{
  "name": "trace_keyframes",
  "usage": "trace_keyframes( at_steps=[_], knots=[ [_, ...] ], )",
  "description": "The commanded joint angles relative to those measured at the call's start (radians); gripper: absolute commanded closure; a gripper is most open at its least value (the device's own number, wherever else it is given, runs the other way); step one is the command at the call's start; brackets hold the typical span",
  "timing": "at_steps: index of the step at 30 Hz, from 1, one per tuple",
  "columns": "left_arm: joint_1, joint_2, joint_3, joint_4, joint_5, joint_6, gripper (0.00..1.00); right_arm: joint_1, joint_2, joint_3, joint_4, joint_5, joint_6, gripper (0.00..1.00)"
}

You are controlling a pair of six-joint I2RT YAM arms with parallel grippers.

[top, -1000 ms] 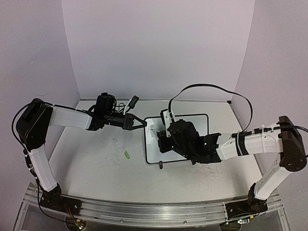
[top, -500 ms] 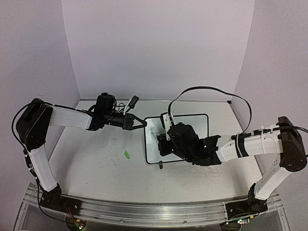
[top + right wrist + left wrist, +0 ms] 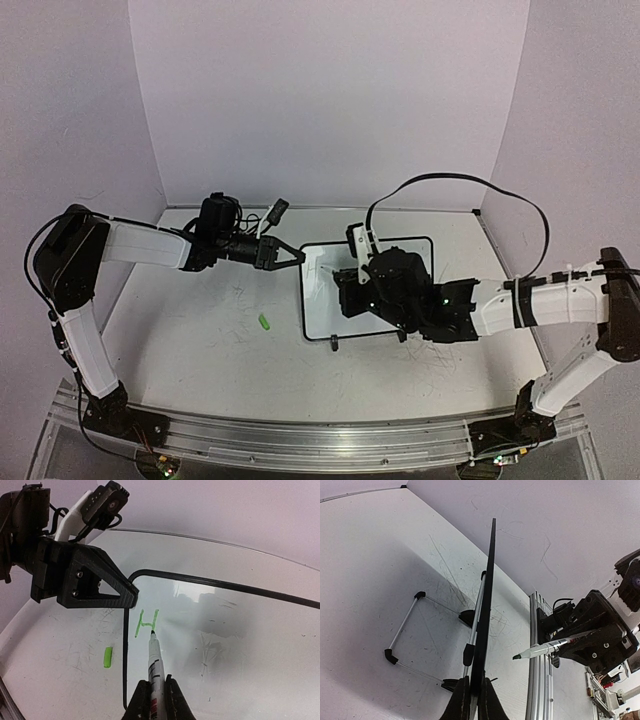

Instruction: Write a sentence on the whiteboard

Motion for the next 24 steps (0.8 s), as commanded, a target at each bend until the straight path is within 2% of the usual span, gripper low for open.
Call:
trace_keyframes(
  at_steps=[1, 24],
  knots=[
    [-0.012, -0.053, -0.008, 0.015, 0.038, -0.015, 1.0, -0.008, 0.036, 0.042, 0.045, 0.009, -0.008, 1.0],
    [-0.012, -0.051, -0.005, 0.015, 0.038, -0.012, 1.0, -0.028, 0.054, 0.027, 0.047, 0.037, -0.006, 1.0]
  ],
)
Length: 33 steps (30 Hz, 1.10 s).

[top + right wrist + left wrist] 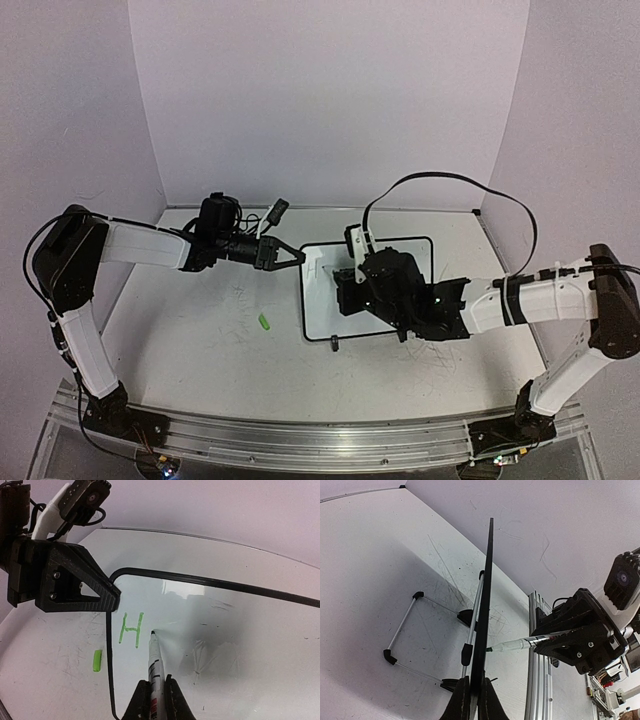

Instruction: Write a sentence on the whiteboard

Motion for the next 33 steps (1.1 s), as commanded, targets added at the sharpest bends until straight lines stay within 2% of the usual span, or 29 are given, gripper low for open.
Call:
trace_keyframes(
  at_steps=[1, 33],
  knots=[
    [-0.01, -0.043, -0.001, 0.015, 0.038, -0.012, 1.0, -0.006, 0.003, 0.014, 0.028, 0.025, -0.005, 1.0],
    [-0.01, -0.046, 0.002, 0.015, 0.039, -0.012, 1.0, -0.006, 0.036, 0.029, -0.015, -0.018, 0.002, 1.0]
  ],
)
